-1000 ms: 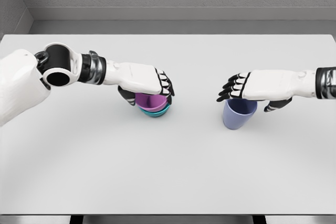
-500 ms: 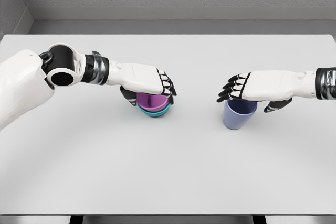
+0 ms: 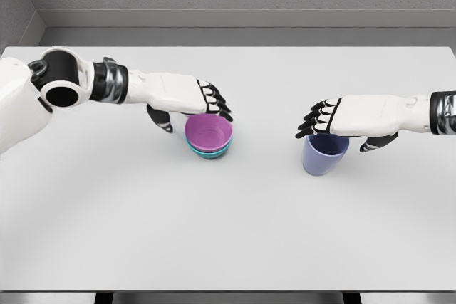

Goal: Stacking bowl and cup with both arms

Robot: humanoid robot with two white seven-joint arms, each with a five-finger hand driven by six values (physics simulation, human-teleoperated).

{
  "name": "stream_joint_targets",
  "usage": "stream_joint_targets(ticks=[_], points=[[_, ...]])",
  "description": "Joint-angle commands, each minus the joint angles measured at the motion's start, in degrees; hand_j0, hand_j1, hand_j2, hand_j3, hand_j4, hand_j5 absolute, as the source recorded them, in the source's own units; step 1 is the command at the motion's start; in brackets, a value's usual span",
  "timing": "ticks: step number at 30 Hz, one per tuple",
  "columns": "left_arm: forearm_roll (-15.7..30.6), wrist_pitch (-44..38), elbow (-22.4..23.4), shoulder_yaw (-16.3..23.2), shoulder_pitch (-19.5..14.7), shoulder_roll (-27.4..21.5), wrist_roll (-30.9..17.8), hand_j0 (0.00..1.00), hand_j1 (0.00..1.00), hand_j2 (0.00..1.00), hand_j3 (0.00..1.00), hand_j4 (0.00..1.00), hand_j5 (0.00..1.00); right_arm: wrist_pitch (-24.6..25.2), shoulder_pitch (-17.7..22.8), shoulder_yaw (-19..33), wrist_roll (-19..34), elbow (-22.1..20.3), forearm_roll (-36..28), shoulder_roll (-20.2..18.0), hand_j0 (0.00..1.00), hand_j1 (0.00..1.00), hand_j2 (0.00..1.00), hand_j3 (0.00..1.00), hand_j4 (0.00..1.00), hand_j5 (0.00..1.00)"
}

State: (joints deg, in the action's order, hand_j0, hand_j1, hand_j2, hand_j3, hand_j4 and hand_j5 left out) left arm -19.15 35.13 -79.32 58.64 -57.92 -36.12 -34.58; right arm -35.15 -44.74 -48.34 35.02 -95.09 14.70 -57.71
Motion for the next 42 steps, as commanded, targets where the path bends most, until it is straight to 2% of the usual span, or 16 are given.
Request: stream_joint_targets(ticks=[1, 2, 5, 6, 7, 10, 16, 18, 26, 36, 40, 42], points=[[3.15, -0.13, -0.22, -1.16, 0.0, -4.48, 0.13, 1.0, 1.0, 1.0, 1.0, 1.0, 1.0, 0.15, 0.0, 0.0, -0.02, -0.01, -0.28, 0.06, 1.0, 1.0, 1.0, 1.0, 1.0, 1.0], [3.15, -0.13, -0.22, -2.82, 0.26, -5.62, 0.13, 1.0, 1.0, 1.0, 1.0, 1.0, 1.0, 0.15, 0.0, 0.0, -0.02, -0.01, -0.28, 0.06, 1.0, 1.0, 1.0, 1.0, 1.0, 1.0], [3.24, -0.13, 0.13, -3.79, 0.44, -10.46, 0.13, 1.0, 1.0, 1.0, 1.0, 1.0, 1.0, 0.15, 0.0, 0.0, -0.02, -0.01, -0.28, 0.14, 1.0, 1.0, 1.0, 1.0, 1.0, 1.0], [3.33, -0.13, 0.14, -5.37, 0.61, -11.6, 0.13, 1.0, 1.0, 1.0, 1.0, 1.0, 1.0, 0.15, 0.0, 0.0, -0.02, -0.01, -0.28, 0.23, 1.0, 1.0, 1.0, 1.0, 1.0, 1.0], [3.33, -0.13, 0.4, -5.73, 0.7, -11.78, 0.13, 1.0, 1.0, 1.0, 1.0, 1.0, 1.0, 0.15, 0.0, 0.0, -0.02, -0.01, -0.28, 0.23, 1.0, 1.0, 1.0, 1.0, 1.0, 1.0], [3.15, -0.13, 0.22, -6.87, 3.78, -13.27, 0.13, 1.0, 1.0, 1.0, 1.0, 1.0, 1.0, 0.15, -0.09, 0.0, -0.02, -0.01, -0.28, 0.5, 1.0, 1.0, 1.0, 1.0, 1.0, 1.0], [2.8, -0.13, 0.49, -8.27, 3.87, -15.38, 0.83, 1.0, 1.0, 1.0, 1.0, 1.0, 1.0, 0.15, -0.09, -0.26, -0.02, 0.08, -0.28, 1.2, 1.0, 1.0, 1.0, 1.0, 1.0, 1.0], [2.98, -0.13, -0.13, -9.95, 5.62, -19.33, 1.1, 1.0, 1.0, 1.0, 1.0, 1.0, 1.0, 0.15, -0.09, -0.97, -0.02, 0.08, -0.28, 1.55, 1.0, 1.0, 1.0, 1.0, 1.0, 1.0], [2.8, -0.13, -0.04, -7.22, 5.36, -18.2, 1.1, 1.0, 1.0, 1.0, 1.0, 1.0, 1.0, 0.15, 0.0, -1.76, -0.02, 0.43, 0.51, 2.52, 1.0, 1.0, 1.0, 1.0, 1.0, 1.0], [2.71, -0.13, -0.04, -7.13, 5.36, -17.49, 0.83, 1.0, 1.0, 1.0, 1.0, 1.0, 1.0, 0.15, -0.09, -2.02, -0.02, 1.04, 0.59, 2.52, 1.0, 1.0, 1.0, 1.0, 1.0, 1.0], [2.71, -0.13, -0.13, -7.04, 5.54, -17.4, 0.75, 1.0, 1.0, 1.0, 1.0, 1.0, 1.0, 0.15, -0.18, -1.93, -0.02, 4.03, 0.68, 3.92, 1.0, 1.0, 1.0, 1.0, 1.0, 1.0], [2.71, -0.13, -0.13, -7.04, 5.54, -17.14, 0.75, 1.0, 1.0, 1.0, 1.0, 1.0, 1.0, 0.15, -0.18, -1.93, -0.02, 4.03, 0.68, 4.01, 1.0, 1.0, 1.0, 1.0, 1.0, 1.0]])
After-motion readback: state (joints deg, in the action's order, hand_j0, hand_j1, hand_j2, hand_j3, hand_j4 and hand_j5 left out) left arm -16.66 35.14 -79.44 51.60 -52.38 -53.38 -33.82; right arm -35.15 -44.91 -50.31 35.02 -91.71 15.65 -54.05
